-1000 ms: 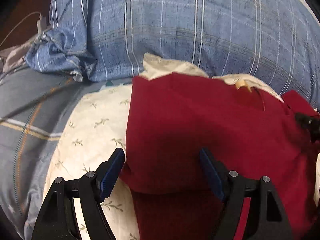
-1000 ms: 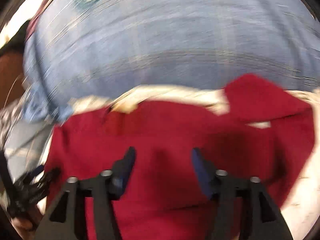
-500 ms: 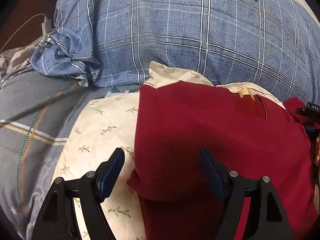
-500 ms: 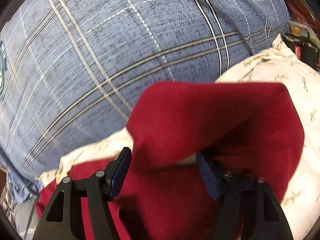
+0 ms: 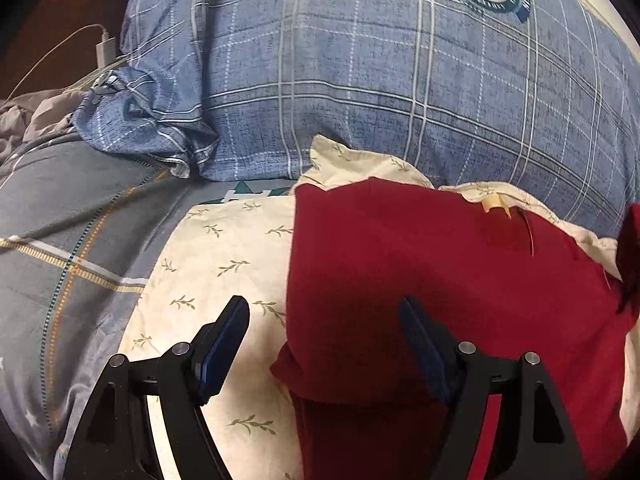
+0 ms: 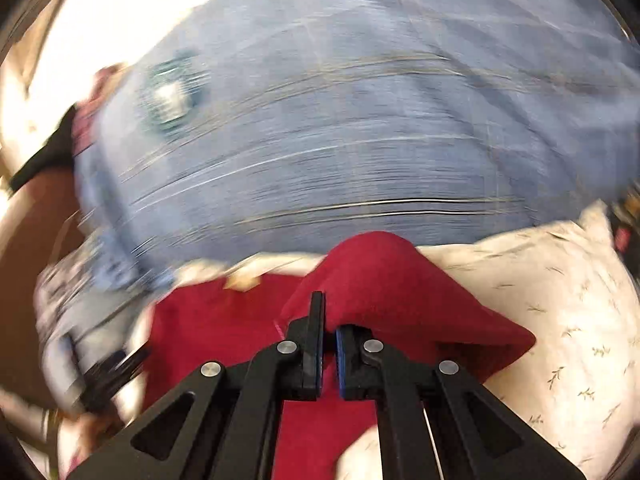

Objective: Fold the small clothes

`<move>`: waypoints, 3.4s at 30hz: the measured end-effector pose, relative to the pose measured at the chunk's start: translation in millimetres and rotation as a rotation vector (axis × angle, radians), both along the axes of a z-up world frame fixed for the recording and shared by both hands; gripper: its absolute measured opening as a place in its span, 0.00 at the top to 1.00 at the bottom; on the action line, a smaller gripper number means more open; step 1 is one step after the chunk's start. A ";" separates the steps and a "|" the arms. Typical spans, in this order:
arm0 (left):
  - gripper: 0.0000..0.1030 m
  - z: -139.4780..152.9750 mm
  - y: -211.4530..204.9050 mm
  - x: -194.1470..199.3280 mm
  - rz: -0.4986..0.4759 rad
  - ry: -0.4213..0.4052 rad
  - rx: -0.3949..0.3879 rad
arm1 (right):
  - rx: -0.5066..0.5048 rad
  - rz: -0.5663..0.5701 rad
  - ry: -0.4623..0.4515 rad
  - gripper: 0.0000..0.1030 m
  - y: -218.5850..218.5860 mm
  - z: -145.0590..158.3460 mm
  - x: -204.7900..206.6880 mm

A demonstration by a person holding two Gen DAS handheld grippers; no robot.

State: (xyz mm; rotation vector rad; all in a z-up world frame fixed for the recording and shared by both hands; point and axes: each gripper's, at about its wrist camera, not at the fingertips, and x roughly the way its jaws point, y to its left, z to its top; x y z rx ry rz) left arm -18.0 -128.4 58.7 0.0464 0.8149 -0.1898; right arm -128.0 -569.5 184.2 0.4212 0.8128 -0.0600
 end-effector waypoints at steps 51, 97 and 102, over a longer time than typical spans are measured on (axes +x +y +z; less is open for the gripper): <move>0.26 -10.8 -12.7 22.9 -0.107 0.022 -0.071 | -0.371 -0.052 0.217 0.93 77.5 -138.9 -52.8; 0.90 23.3 -6.2 2.5 -0.209 -0.011 -0.226 | -0.135 -0.183 0.053 0.43 70.8 -97.2 -55.8; 0.90 8.7 -4.9 -3.2 -0.220 0.034 -0.170 | -0.131 -0.241 0.079 0.20 43.8 -103.9 -29.9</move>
